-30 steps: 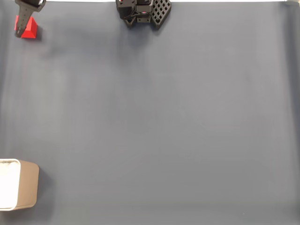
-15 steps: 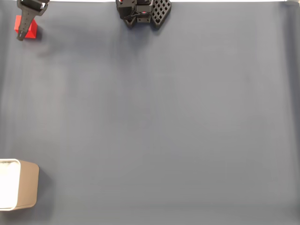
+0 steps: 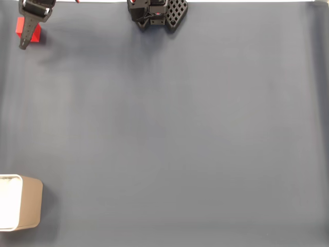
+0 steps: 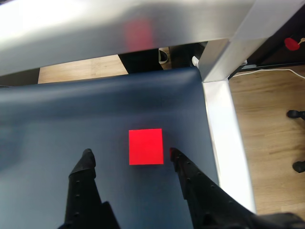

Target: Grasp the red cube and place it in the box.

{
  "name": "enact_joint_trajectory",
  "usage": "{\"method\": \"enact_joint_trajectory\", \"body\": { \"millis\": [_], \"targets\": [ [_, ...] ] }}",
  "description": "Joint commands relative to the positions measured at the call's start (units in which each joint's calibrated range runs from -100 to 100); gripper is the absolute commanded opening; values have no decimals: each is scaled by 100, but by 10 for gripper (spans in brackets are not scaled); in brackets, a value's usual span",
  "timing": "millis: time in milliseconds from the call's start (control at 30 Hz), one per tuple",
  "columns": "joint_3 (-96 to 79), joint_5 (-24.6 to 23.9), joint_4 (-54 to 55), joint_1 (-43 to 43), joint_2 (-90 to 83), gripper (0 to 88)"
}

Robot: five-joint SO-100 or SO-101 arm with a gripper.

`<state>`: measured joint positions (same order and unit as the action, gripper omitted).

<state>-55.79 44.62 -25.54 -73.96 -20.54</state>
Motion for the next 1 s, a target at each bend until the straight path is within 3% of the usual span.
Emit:
{"method": "enact_joint_trajectory", "body": {
  "millis": [0, 967],
  "targets": [
    [22, 54, 168, 67, 9, 365],
    [13, 20, 480, 202, 364, 365]
  ]
}}
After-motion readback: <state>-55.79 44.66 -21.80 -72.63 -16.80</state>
